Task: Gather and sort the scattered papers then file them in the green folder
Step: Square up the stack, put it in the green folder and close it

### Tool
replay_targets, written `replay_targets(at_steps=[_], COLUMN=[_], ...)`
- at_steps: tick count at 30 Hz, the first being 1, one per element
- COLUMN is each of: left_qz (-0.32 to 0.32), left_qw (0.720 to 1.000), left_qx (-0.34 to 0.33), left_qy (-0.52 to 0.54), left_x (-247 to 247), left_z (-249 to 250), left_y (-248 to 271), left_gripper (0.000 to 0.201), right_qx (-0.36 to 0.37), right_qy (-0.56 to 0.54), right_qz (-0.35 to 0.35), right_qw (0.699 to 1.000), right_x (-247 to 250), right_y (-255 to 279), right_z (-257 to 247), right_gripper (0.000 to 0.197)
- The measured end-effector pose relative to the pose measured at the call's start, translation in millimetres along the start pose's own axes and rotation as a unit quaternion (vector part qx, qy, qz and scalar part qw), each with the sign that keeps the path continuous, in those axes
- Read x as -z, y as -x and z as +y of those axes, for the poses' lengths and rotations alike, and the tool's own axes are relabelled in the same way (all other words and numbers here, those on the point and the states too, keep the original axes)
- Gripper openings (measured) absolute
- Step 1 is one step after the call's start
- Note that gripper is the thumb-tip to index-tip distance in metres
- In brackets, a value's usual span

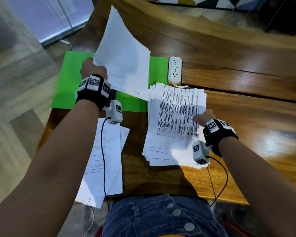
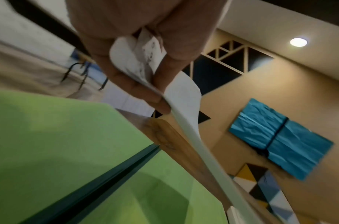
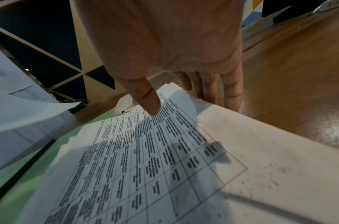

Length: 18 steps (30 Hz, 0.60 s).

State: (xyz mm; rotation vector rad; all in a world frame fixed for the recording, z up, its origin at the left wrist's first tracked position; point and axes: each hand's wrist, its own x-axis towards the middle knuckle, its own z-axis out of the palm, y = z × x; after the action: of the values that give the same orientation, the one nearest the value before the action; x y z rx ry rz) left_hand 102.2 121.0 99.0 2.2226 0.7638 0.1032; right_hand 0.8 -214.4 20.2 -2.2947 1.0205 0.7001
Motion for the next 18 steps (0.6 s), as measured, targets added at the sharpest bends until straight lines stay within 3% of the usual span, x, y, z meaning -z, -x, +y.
replay_targets(at_steps=[4,9,12,14,15,16,18], left_qz=[-0.089,-0.210,-0.231,-0.245,-0.270,-0.279,-0.237], left_qw=[0.992,0.919,0.898,0.889,0.883,0.880,0.882], left_qx=[0.028,0.080,0.091,0.133,0.140,0.130,0.078], left_qy=[-0.079,-0.324,-0.363,-0.364,-0.357,-0.362,-0.400], left_x=[12.5,22.7,23.8,30.3,27.9,29.1,42.5], left_z=[-46.3,-119.5,-160.9,-170.6,-177.0,-181.9,-178.1], left_y=[7.7,34.8,46.8,62.9,66.2,65.4,74.6], left_gripper=[0.038,0.037,0.034,0.012,0.021,0.023,0.014], right_qx=[0.011,0.007,0.004,0.000,0.005,0.005,0.011], right_qy=[0.014,0.037,0.040,0.042,0.040,0.031,0.041], right_qz=[0.005,0.007,0.008,-0.002,-0.004,-0.005,-0.010], right_qw=[1.000,0.999,0.999,0.999,0.999,0.999,0.999], right_x=[-0.7,-6.7,-11.5,-12.5,-12.8,-11.7,-14.9], right_y=[1.1,4.1,3.9,1.9,-0.1,1.9,-11.8], right_z=[-1.7,-2.7,-4.6,-2.2,0.1,0.3,4.8], right_gripper=[0.073,0.072,0.069,0.076,0.080,0.082,0.084])
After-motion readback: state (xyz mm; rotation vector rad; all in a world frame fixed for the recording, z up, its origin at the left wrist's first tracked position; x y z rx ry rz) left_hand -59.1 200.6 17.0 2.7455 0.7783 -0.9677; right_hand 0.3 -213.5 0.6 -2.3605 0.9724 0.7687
